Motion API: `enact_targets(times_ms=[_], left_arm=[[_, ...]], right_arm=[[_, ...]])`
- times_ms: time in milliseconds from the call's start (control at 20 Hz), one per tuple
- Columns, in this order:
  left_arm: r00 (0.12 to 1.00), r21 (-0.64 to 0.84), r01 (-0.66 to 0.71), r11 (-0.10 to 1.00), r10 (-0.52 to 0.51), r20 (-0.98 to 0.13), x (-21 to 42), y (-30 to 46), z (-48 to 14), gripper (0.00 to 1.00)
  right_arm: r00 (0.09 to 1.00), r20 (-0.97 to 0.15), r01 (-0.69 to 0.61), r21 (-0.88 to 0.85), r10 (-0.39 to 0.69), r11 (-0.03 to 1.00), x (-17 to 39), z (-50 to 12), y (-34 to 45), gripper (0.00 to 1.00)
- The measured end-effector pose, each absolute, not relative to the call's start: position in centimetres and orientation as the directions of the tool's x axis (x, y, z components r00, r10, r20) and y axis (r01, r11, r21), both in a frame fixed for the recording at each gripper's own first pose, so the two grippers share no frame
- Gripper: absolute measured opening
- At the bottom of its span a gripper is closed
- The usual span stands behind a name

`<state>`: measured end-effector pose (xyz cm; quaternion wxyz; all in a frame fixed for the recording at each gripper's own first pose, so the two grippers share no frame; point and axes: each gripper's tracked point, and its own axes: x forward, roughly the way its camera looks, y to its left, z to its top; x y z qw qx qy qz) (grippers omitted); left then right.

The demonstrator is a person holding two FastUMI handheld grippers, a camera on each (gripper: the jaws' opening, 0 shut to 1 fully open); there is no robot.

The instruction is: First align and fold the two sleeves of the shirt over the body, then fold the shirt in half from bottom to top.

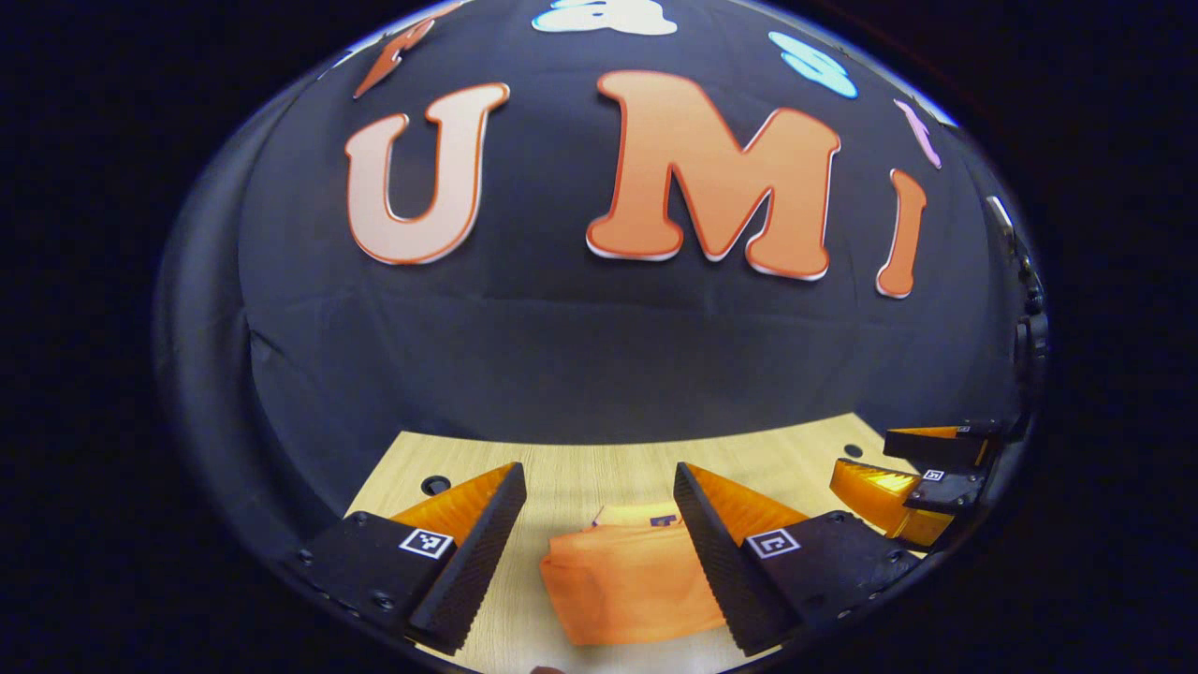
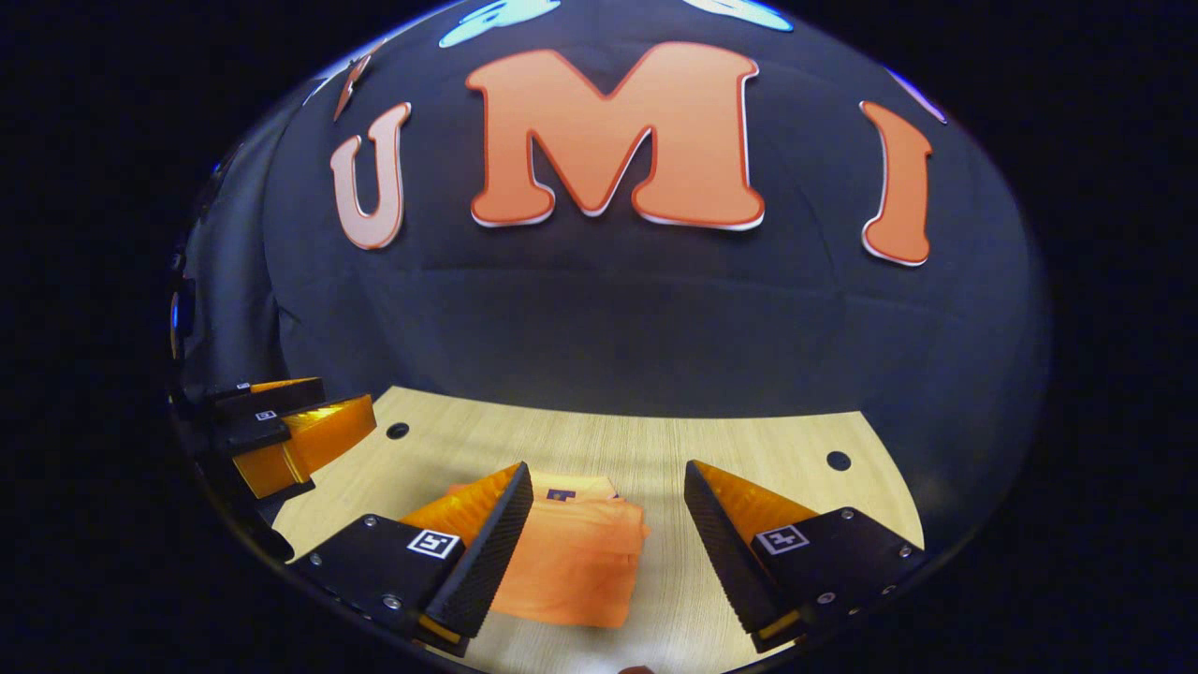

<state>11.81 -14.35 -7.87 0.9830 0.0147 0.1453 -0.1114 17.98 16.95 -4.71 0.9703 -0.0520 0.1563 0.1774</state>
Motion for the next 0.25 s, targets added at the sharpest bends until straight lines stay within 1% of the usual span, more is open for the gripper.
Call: enact_targets(times_ms=[150,250], left_arm=[[0.963,0.032,0.196,0.98,-0.186,-0.195,8.2,-13.7,-5.4,0.98],[0.971,0.054,0.207,0.977,-0.198,-0.136,6.4,-13.5,-4.0,0.98]], right_arm=[[0.909,-0.227,-0.371,-0.061,0.349,0.927,15.4,-1.9,15.4,0.99],[0.917,-0.182,-0.374,-0.078,0.356,0.924,13.6,-0.7,14.2,0.99]])
